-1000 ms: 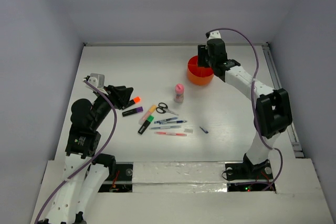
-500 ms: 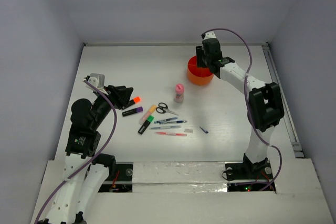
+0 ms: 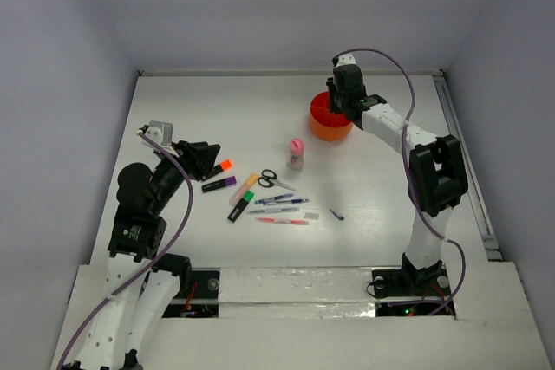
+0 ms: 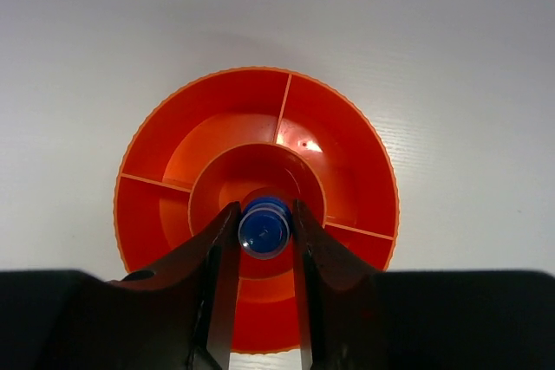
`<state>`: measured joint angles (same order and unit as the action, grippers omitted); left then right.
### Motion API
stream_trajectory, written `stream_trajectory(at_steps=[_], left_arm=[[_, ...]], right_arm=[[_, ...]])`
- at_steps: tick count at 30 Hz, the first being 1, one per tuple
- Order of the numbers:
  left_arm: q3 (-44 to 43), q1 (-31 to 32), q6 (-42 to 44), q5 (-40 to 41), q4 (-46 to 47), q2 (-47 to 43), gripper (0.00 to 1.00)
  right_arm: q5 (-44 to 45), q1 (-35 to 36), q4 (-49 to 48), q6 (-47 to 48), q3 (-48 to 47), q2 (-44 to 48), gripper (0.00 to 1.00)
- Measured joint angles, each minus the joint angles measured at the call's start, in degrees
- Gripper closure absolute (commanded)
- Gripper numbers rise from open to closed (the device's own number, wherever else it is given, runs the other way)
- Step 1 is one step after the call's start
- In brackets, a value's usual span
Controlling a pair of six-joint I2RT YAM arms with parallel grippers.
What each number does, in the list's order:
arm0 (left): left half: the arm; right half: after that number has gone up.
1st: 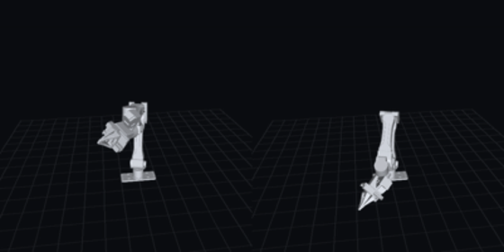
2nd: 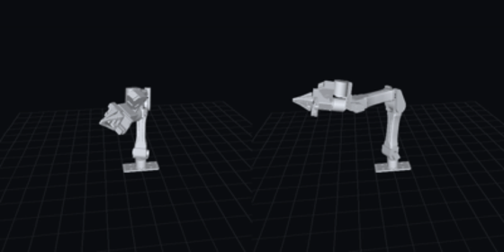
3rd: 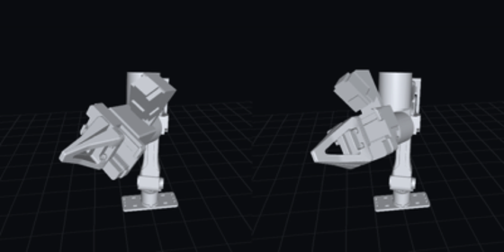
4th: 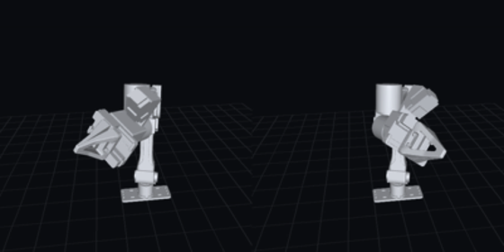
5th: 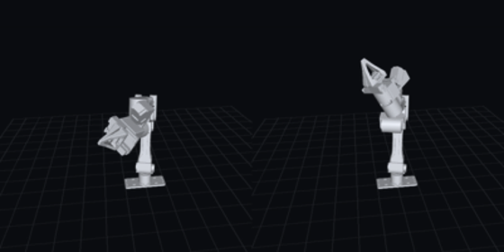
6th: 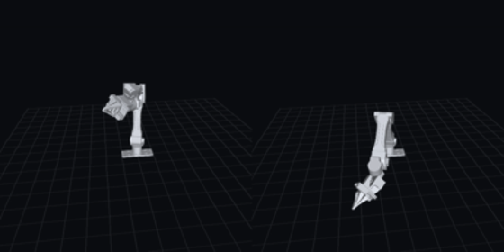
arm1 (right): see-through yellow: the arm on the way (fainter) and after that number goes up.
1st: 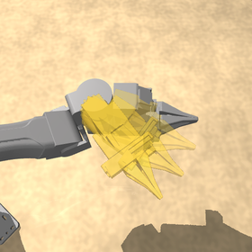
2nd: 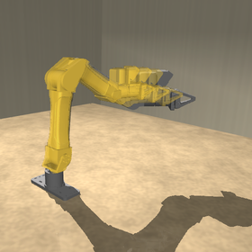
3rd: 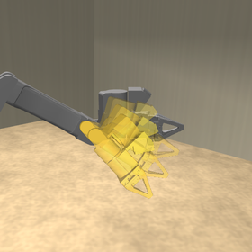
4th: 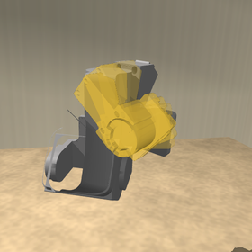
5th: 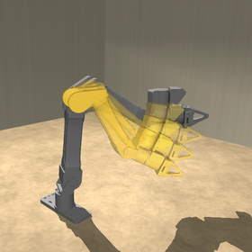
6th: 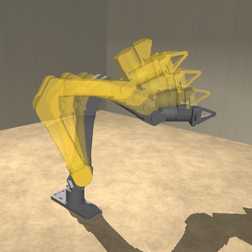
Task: Sort the stationery into containers
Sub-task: Pick up the stationery from the storage box, then place the stationery at the center of the board.
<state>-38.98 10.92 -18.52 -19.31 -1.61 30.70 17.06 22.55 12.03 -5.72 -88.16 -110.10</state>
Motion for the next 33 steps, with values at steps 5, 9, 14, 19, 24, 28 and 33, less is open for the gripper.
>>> stream_trajectory(at_steps=[5, 9, 14, 19, 24, 28, 33], left_arm=[[0.0, 0.0, 0.0, 0.0, 0.0, 0.0, 0.64], [0.0, 0.0, 0.0, 0.0, 0.0, 0.0, 0.64], [0.0, 0.0, 0.0, 0.0, 0.0, 0.0, 0.64], [0.0, 0.0, 0.0, 0.0, 0.0, 0.0, 0.64], [0.0, 0.0, 0.0, 0.0, 0.0, -0.1, 0.64], [0.0, 0.0, 0.0, 0.0, 0.0, -0.1, 0.64], [0.0, 0.0, 0.0, 0.0, 0.0, -0.1, 0.64]], right_arm=[[0.1, 0.0, -0.1, 0.5, 0.0, 0.0, 0.74], [0.1, 0.0, -0.5, 1.8, 0.0, 0.5, 0.80], [-0.6, 0.0, -2.6, 3.1, 2.0, 6.1, 0.83], [-3.1, 0.0, -4.7, 1.9, 5.0, 15.7, 0.83], [-4.6, 2.4, -6.2, -1.0, 12.9, 25.8, 0.83], [-4.7, 6.9, -5.2, -3.1, 21.1, 32.0, 0.84], [-4.7, 12.5, -3.0, -5.7, 29.8, 36.5, 0.85]])
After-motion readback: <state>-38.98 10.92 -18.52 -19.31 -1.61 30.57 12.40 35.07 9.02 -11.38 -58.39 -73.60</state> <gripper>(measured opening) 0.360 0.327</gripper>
